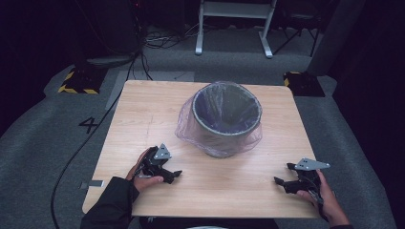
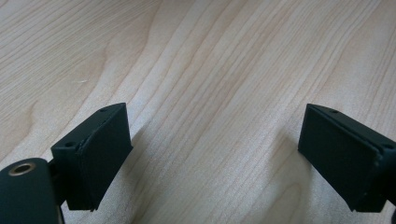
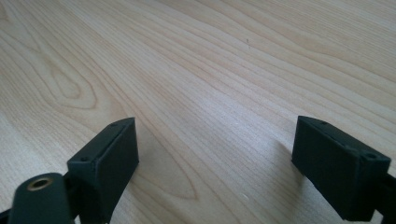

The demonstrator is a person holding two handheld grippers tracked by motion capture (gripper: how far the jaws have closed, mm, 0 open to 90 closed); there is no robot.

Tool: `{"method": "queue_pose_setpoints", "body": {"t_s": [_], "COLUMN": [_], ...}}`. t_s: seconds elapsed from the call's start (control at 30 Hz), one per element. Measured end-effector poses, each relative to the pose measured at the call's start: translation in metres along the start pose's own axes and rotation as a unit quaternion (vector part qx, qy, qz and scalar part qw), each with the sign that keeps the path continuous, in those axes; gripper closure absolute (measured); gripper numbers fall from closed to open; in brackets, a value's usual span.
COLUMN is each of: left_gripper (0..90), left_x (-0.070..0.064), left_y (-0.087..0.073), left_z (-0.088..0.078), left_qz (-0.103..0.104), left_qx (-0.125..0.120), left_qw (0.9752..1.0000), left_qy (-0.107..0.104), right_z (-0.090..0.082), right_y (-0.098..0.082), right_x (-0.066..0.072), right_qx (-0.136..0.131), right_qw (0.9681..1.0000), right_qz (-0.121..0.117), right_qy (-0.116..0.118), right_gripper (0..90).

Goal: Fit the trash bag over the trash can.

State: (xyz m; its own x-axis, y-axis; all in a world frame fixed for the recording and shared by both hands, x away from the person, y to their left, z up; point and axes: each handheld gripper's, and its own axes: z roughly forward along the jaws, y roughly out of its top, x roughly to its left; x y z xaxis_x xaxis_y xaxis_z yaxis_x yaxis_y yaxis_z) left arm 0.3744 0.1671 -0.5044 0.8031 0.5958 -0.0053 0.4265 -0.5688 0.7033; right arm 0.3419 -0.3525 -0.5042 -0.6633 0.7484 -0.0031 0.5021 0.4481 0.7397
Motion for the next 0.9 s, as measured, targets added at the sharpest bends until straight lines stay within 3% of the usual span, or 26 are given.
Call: {"method": "queue_pose_setpoints", "body": {"t_s": [0.9], "left_gripper": [8.6], "left_x": [0.0007], "left_y": [-0.0003], "left_z": [-0.0004], "left_qz": [0.001], "left_qx": [0.001], "left_qw": [1.0000], "left_qy": [-0.003], "right_z": [0.0000], "right_y": [0.0000], "right_x": [-0.0001], "right_qx": [0.000], "right_qw": [1.0000], "right_qz": [0.000], "right_qy": [0.000], "right_gripper": [14.3]}}
